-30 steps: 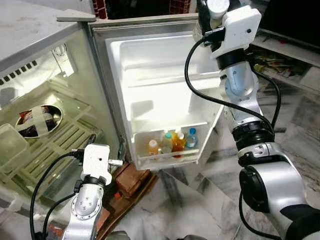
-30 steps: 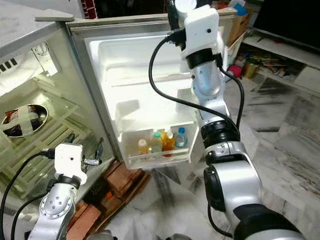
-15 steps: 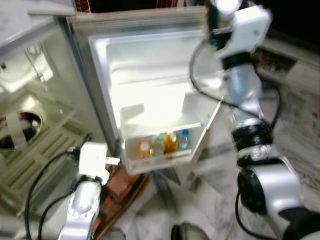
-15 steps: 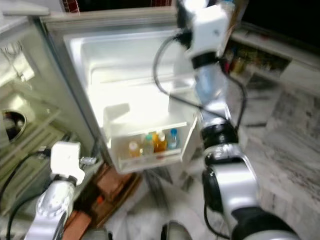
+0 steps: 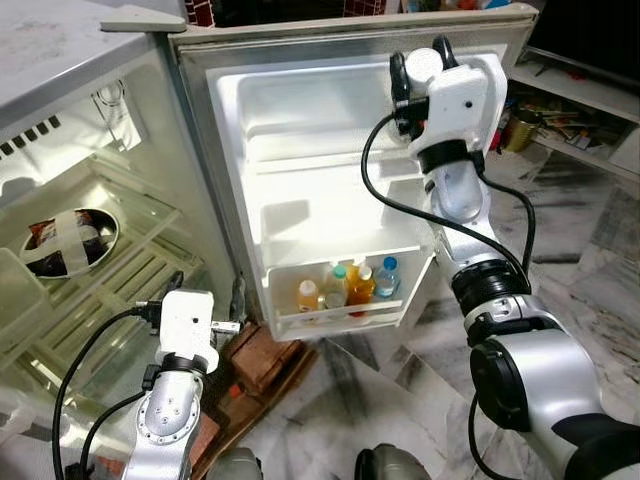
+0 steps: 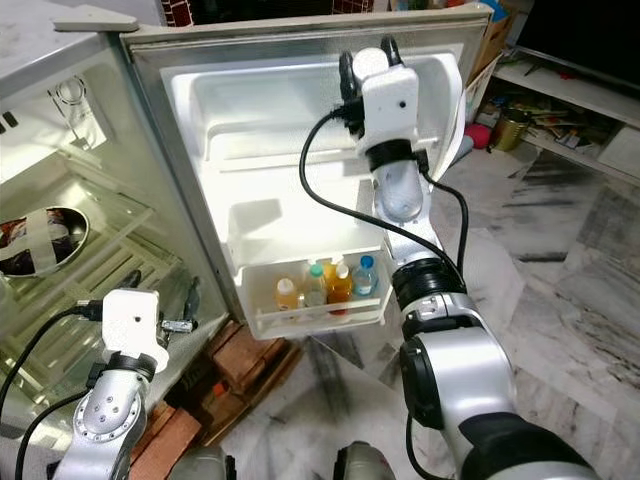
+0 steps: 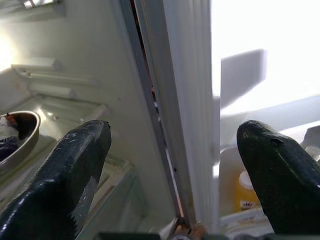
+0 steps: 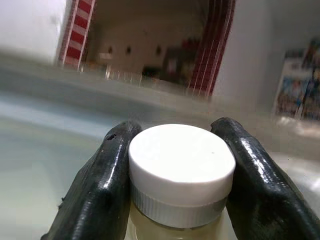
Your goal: Restocking fridge
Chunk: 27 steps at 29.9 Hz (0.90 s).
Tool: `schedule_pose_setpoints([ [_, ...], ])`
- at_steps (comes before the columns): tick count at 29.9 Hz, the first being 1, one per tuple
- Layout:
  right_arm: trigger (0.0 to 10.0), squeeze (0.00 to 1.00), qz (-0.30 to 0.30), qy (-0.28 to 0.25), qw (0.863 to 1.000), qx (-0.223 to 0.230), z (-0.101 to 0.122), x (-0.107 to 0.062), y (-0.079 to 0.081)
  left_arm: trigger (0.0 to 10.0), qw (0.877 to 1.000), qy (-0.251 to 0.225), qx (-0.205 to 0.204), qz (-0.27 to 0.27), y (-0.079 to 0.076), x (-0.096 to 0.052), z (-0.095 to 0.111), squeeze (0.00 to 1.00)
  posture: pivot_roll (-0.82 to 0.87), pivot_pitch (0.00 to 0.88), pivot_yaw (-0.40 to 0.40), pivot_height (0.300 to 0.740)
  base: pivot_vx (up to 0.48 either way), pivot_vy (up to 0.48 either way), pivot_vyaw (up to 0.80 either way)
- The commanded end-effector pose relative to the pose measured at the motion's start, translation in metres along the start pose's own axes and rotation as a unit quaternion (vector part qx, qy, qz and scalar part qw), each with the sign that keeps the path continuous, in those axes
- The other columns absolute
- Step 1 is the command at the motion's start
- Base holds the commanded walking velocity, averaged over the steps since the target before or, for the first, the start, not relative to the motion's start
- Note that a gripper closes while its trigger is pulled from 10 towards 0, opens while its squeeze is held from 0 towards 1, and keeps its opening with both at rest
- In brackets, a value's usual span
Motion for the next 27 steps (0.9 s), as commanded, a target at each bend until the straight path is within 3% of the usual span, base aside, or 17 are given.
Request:
schedule_pose_setpoints([
  [1, 10.0, 0.0, -0.02, 0.021, 0.999, 0.017, -0.009, -0.003, -0.005, 10.0, 1.0, -0.002, 0.006, -0.001, 0.001, -0.001, 0.003, 0.0, 0.24, 0.097, 0.007, 0.74, 0.0, 0.0, 0.0],
  [6, 10.0, 0.0, -0.043, 0.079, 0.995, 0.03, -0.035, -0.015, -0.014, 10.0, 1.0, -0.002, 0.007, 0.001, 0.001, 0.0, 0.004, 0.0, 0.24, 0.093, 0.006, 0.74, 0.0, 0.0, 0.0],
  [7, 10.0, 0.0, -0.066, 0.096, 0.993, 0.019, -0.042, -0.019, -0.028, 10.0, 1.0, -0.002, 0.007, 0.001, 0.0, 0.001, 0.005, 0.0, 0.23, 0.092, 0.009, 0.74, 0.0, 0.0, 0.0],
  [11, 10.0, 0.0, -0.108, 0.109, 0.988, -0.007, -0.046, -0.023, -0.054, 10.0, 1.0, -0.001, 0.008, -0.002, -0.001, 0.001, 0.004, 0.0, 0.22, 0.089, 0.016, 0.74, 0.0, 0.0, 0.0],
  [12, 10.0, 0.0, -0.137, 0.115, 0.984, -0.01, -0.047, -0.026, -0.071, 10.0, 1.0, 0.001, 0.009, -0.006, -0.002, 0.002, 0.003, 0.0, 0.21, 0.087, 0.02, 0.74, 0.0, 0.0, 0.0],
  [16, 10.0, 0.0, -0.157, 0.121, 0.98, -0.012, -0.047, -0.026, -0.084, 10.0, 1.0, 0.002, 0.011, -0.009, -0.002, 0.005, 0.003, 0.0, 0.2, 0.081, 0.024, 0.74, 0.0, 0.0, 0.0],
  [17, 10.0, 0.07, -0.159, 0.118, 0.98, -0.012, -0.046, -0.026, -0.087, 10.0, 1.0, 0.003, 0.011, -0.009, -0.002, 0.006, 0.003, 0.0, 0.2, 0.081, 0.025, 0.74, 0.0, 0.0, 0.0],
  [18, 10.0, 0.31, -0.158, 0.117, 0.98, -0.013, -0.045, -0.025, -0.087, 10.0, 1.0, 0.003, 0.011, -0.009, -0.002, 0.007, 0.003, 0.0, 0.2, 0.081, 0.025, 0.74, 0.0, 0.0, 0.0],
  [19, 10.0, 1.0, -0.158, 0.118, 0.98, -0.016, -0.045, -0.025, -0.088, 10.0, 1.0, 0.003, 0.011, -0.01, -0.002, 0.007, 0.003, 0.0, 0.2, 0.079, 0.025, 0.74, 0.0, 0.0, 0.0],
  [27, 10.0, 1.0, -0.142, 0.096, 0.985, -0.026, -0.033, -0.015, -0.084, 10.0, 1.0, 0.008, 0.013, -0.011, -0.004, 0.008, 0.001, 0.0, 0.2, 0.075, 0.018, 0.74, 0.0, 0.0, 0.0],
])
Point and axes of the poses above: a point about 5 cm out from each wrist's last joint towards the gripper, its own x axis pointing out of the wrist towards the gripper, its own z axis along the axis of the wrist's last joint, y = z × x, the point moved 5 cm from there along x, pointing out of the wrist towards the gripper, and after that the axes turned 1 degree about -x, right-handed, at the moved point
